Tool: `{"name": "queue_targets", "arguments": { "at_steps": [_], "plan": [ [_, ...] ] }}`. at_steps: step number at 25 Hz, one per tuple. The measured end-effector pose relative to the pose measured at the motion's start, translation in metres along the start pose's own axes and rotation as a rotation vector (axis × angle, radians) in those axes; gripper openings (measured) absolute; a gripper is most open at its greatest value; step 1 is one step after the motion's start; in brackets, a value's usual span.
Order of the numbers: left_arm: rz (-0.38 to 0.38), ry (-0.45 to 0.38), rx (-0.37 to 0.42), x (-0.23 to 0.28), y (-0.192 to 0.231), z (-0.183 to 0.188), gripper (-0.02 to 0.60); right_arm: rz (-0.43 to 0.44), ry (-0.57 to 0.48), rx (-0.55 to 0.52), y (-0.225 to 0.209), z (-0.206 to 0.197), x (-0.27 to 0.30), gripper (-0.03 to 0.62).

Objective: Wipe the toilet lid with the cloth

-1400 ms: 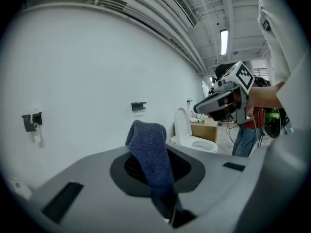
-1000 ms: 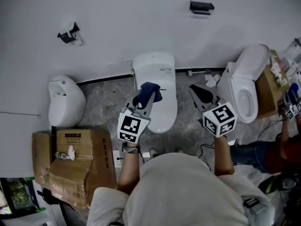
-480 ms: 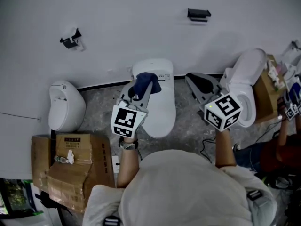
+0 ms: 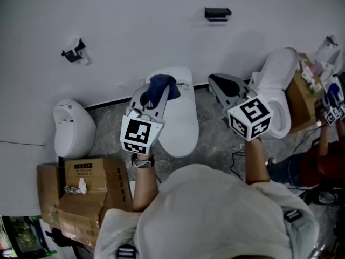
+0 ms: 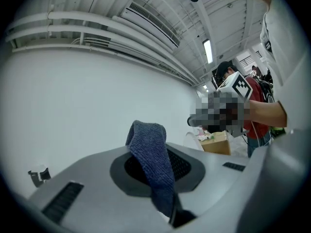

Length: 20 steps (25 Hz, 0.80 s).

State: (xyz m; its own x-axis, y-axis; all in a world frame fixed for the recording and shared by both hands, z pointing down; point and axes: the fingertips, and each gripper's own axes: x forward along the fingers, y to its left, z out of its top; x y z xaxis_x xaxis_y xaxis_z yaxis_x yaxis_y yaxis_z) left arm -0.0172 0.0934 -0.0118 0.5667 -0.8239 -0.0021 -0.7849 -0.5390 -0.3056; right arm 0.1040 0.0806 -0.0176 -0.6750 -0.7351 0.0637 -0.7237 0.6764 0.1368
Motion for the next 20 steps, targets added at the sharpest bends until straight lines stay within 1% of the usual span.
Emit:
{"name": "queue_targets", "arguments": {
  "at_steps": [5,16,20],
  "plan": [
    [0.001,-0.031,-0.006,-0.001,-0.004,0.001,0.043,-0.007,-0.001,-0.004,0.002,-0.007,-0.002,0.028],
    [-0.012,-0.017,-0.023,-0.006,-0.007,-0.007,0.043,-0.012,0.007,0.006,0.008,-0.013,0.0,0.028],
    [-0.011,-0.027,-0.019,-0.005,-0.006,-0.006,0.043,-0.008,0.003,0.011,0.009,-0.013,0.003,0.028]
  ]
}}
